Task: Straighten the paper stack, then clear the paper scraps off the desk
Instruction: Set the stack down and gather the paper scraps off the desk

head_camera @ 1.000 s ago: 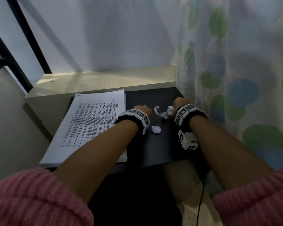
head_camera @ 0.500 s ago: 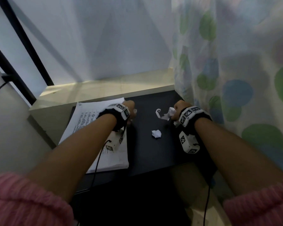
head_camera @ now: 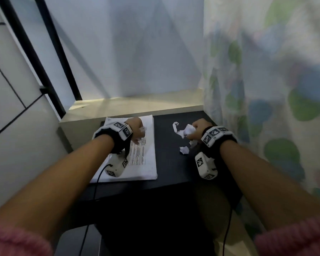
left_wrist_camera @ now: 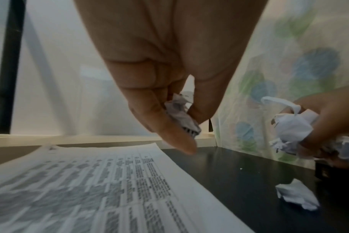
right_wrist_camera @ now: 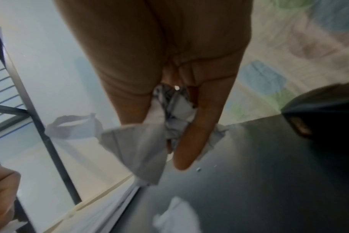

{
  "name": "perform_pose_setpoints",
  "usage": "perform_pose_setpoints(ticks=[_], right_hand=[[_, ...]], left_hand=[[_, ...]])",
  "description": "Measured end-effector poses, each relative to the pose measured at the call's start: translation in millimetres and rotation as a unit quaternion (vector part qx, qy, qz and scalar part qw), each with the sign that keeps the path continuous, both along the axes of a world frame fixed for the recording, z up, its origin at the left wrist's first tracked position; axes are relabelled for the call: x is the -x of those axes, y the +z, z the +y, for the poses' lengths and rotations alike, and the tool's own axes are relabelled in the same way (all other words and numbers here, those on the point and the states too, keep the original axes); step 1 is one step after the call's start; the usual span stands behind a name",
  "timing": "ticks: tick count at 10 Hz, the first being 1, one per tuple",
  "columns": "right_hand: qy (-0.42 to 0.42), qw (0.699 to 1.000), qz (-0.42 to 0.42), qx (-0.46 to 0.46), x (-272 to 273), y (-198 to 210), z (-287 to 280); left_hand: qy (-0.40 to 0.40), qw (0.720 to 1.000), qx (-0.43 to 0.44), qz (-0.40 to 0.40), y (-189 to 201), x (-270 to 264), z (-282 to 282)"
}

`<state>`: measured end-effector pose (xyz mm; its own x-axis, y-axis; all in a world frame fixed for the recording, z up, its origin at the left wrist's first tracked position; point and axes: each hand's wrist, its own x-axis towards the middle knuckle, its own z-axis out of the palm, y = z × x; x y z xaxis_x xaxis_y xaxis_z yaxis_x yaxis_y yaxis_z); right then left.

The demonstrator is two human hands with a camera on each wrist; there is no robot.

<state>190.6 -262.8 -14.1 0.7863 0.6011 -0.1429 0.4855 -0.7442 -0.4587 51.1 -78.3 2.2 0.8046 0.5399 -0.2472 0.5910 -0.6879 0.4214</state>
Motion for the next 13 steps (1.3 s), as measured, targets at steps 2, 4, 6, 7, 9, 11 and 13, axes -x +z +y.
perform_pose_setpoints(ticks=[2,4,6,7,9,11,13], right_hand=[[0.045,0.998,0.03,-0.043,84,14,32],[0.162,0.983,0.059,-0.065,189,19,84],[0.263,0.962,0.063,-0.031,290,-6,130],[0.293,0.953,0.074,0.001,326,-28,143],[0.329,0.936,0.079,0.093,355,-87,164],[0.315,0.933,0.1,0.145,359,-141,171],[0.292,0.921,0.184,0.181,360,-179,186]], left_hand=[[0.022,1.0,-0.011,0.012,3,91,6],[0.083,0.996,-0.026,0.001,-7,191,24],[0.189,0.979,0.067,-0.028,-48,281,44],[0.211,0.976,0.051,0.012,-76,313,44],[0.185,0.975,0.048,0.117,-146,346,49],[0.186,0.966,0.101,0.146,-210,347,54],[0.201,0.958,0.152,0.14,-235,348,54]])
